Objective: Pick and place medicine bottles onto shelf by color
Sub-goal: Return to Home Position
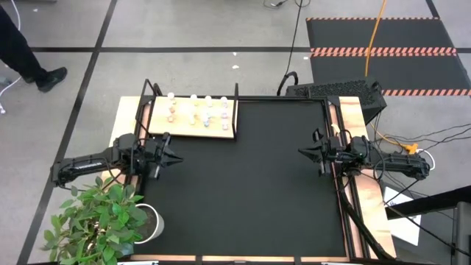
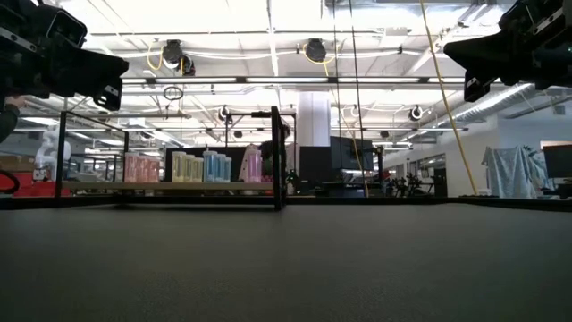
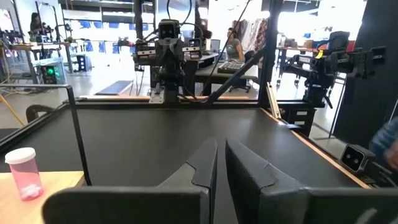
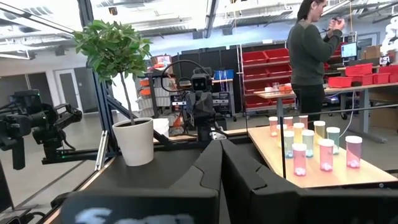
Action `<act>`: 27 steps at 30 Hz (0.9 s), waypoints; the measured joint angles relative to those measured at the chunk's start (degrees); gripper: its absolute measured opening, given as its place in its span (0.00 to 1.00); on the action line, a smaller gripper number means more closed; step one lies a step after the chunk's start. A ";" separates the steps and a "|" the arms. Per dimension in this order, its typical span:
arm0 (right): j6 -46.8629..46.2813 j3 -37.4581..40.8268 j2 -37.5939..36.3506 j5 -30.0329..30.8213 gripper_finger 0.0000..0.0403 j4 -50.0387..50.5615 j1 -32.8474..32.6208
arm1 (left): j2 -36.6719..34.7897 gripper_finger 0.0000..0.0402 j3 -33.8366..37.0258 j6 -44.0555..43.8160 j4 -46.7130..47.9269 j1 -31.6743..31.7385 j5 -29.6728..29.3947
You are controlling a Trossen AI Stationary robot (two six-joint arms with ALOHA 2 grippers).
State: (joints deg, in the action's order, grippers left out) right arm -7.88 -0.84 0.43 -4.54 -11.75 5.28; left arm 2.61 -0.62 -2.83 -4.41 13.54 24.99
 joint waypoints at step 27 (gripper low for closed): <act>-7.99 0.04 -0.01 -57.98 0.00 -4.78 -0.04 | 0.01 0.09 0.02 -0.02 -0.12 0.00 -0.02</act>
State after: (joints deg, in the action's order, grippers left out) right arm -15.87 -0.80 0.42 -62.52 -16.53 5.23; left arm 2.62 -0.61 -2.85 -4.54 13.54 24.97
